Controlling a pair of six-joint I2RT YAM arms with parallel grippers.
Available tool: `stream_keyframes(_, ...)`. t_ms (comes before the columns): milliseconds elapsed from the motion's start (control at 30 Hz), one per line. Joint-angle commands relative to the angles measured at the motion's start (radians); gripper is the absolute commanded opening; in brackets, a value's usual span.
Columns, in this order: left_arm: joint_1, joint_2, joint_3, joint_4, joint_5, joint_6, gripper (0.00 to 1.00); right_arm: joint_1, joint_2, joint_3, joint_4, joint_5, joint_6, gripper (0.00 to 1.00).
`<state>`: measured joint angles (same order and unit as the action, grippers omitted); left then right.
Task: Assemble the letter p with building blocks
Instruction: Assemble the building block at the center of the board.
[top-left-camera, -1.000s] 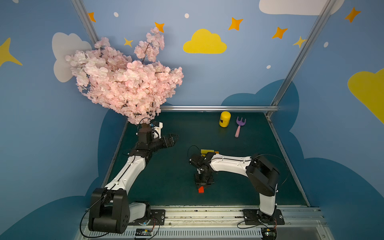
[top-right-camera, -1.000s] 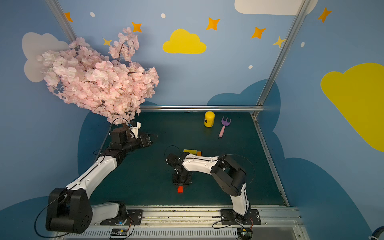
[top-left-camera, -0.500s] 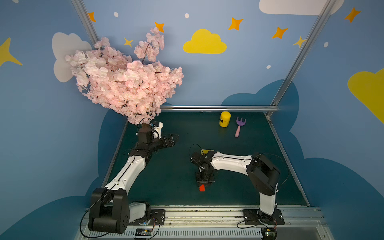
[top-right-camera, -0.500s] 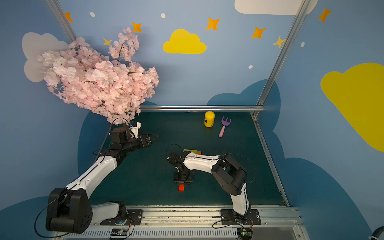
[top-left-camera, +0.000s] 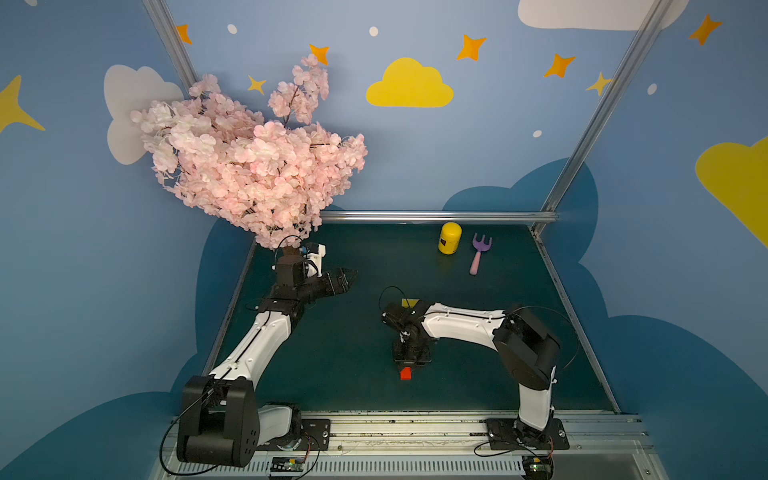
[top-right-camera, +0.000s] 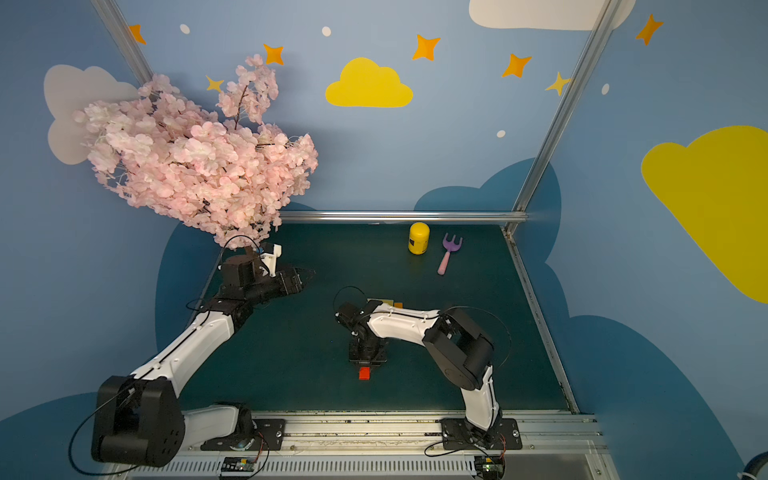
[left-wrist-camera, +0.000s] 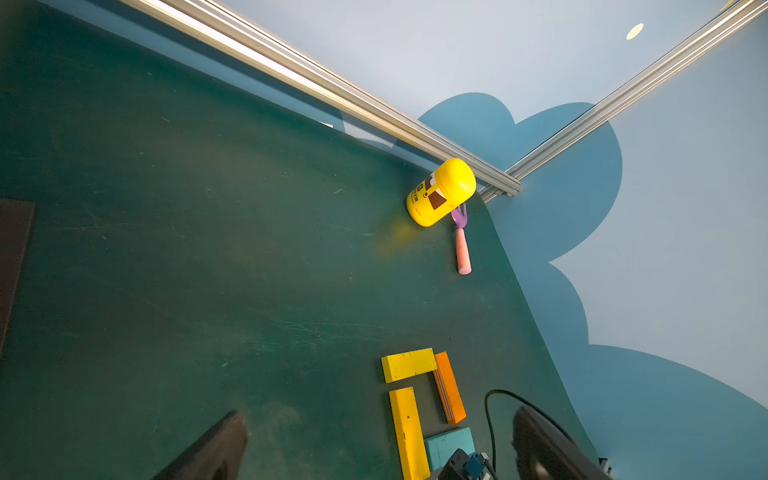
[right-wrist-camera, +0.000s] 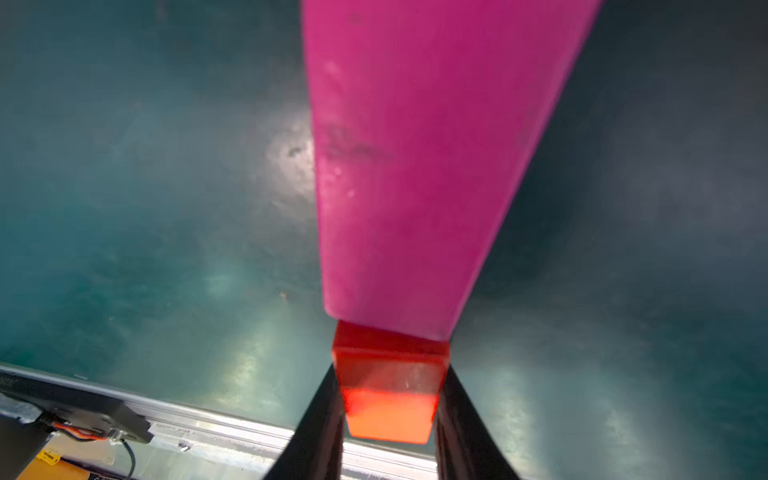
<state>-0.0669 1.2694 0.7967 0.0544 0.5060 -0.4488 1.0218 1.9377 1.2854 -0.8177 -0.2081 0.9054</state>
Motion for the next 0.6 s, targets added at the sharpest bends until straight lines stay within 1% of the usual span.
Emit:
stream_keyframes(0, 0.004, -0.011, 0.001, 0.015, 0.019, 0.014, 1.00, -0.017, 0.052, -0.017, -0.036, 0.104, 0.003, 0.11)
stream_keyframes(567, 0.005, -0.013, -0.002, 0.016, 0.018, 0.015, 1.00, -0.023, 0.086, 0.023, -0.053, 0.120, -0.005, 0.12)
